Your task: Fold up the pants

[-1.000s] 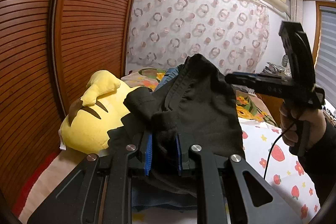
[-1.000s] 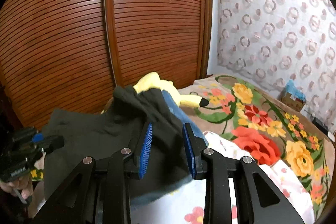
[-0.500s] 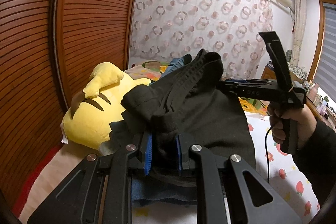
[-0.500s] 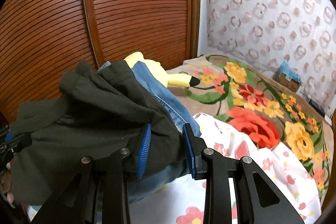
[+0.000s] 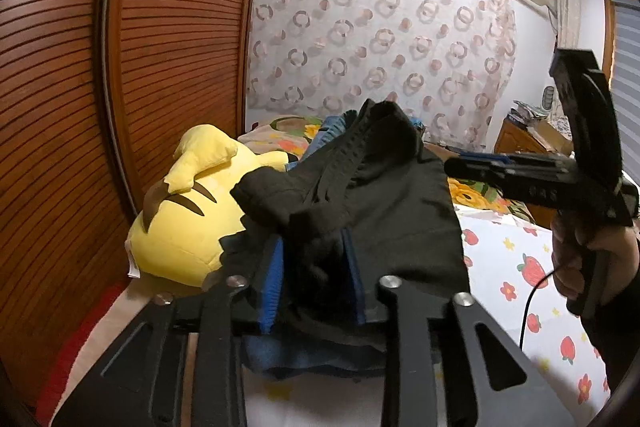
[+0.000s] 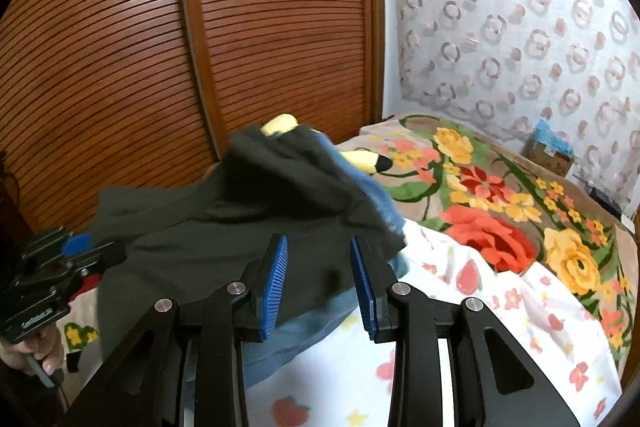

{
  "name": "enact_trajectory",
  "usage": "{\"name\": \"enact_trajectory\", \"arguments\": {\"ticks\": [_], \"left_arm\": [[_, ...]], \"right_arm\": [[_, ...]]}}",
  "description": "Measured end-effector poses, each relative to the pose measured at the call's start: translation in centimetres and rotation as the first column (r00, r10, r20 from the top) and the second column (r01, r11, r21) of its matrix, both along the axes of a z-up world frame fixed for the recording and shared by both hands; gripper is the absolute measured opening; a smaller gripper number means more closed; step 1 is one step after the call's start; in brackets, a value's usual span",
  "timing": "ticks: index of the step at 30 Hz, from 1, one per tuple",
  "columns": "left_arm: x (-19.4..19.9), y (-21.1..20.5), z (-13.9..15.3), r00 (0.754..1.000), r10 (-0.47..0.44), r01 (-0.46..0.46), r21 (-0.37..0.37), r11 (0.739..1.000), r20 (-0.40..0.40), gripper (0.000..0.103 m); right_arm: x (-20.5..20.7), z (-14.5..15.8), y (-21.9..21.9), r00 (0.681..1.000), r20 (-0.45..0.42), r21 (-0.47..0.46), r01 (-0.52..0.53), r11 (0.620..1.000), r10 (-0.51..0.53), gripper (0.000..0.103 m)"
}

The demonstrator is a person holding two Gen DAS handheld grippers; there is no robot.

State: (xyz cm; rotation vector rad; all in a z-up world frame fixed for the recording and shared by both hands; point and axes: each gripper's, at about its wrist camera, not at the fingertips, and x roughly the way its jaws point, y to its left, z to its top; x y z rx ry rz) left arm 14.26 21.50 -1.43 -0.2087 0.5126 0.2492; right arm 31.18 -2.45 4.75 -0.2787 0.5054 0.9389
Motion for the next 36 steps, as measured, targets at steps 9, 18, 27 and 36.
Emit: {"name": "enact_trajectory", "arguments": {"ticks": [9, 18, 27, 36], "left_arm": [[-2.2, 0.2, 0.9, 1.000, 0.002, -0.002, 0.009, 1.000, 0.022, 0.079], [-4.0, -0.1, 1.1, 1.000, 0.018, -0.019, 0.050, 0.999, 0.014, 0.082], [-5.4, -0.5, 1.1, 1.000, 0.012, -0.013, 0.045, 0.999, 0.010, 0.082], [-6.6, -1.7, 0.9, 1.000, -0.001, 0.002, 0.066, 0.998, -0.012, 0.082]], "right_arm": [[-2.9, -0.7, -1.1, 1.000, -0.008, 0.005, -0.010, 1.000, 0.010, 0.039], [-4.3, -0.6, -1.6, 1.000, -0.001, 0.018, -0.005, 1.000, 0.005, 0.052], [-6.2, -0.5, -2.0, 0.999, 0.005, 0.028, 0.040, 0.999, -0.040, 0.075], [-9.1, -0.3, -3.3, 0.997, 0.034, 0.037, 0.071, 0.997, -0.072, 0.083]]}}
